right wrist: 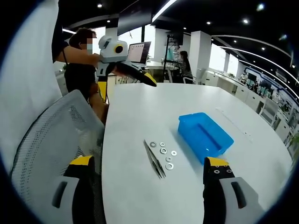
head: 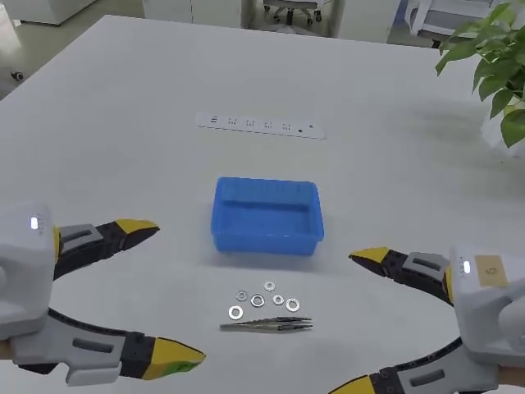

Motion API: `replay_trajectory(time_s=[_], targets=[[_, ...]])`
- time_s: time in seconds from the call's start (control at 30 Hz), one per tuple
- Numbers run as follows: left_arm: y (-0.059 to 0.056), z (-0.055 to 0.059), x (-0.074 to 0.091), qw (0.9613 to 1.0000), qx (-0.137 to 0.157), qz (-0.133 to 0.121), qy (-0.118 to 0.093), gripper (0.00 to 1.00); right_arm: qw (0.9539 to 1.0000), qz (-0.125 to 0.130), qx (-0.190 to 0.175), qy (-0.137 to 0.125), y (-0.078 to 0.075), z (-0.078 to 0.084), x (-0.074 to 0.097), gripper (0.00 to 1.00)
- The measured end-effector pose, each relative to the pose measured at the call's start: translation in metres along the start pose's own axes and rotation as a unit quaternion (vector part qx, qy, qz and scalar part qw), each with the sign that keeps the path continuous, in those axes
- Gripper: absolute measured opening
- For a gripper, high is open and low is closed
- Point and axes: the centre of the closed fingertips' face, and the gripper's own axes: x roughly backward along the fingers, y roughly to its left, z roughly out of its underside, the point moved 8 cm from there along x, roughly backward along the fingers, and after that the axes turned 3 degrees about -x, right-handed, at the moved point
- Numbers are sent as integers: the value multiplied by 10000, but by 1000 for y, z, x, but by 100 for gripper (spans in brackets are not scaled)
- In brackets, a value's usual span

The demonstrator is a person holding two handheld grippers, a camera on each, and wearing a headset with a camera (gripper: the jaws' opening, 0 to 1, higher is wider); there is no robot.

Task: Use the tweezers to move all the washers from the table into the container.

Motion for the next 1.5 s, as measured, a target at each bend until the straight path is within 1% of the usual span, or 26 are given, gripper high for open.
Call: replay_trajectory(time_s=[0.43,0.77,1.03,1.5], targets=[[2,2,-2,10000,24,19,-4,99,10000,-15,-83,43,0,3,-3,96],[3,7,-2,10000,60,29,63,98,9999,-23,-133,65,-3,4,-3,95],[6,7,-3,10000,57,4,19,98,9999,-33,-128,99,-6,4,-4,95],[5,9,-3,10000,52,61,53,98,9998,10,-146,134,-7,5,-2,94]])
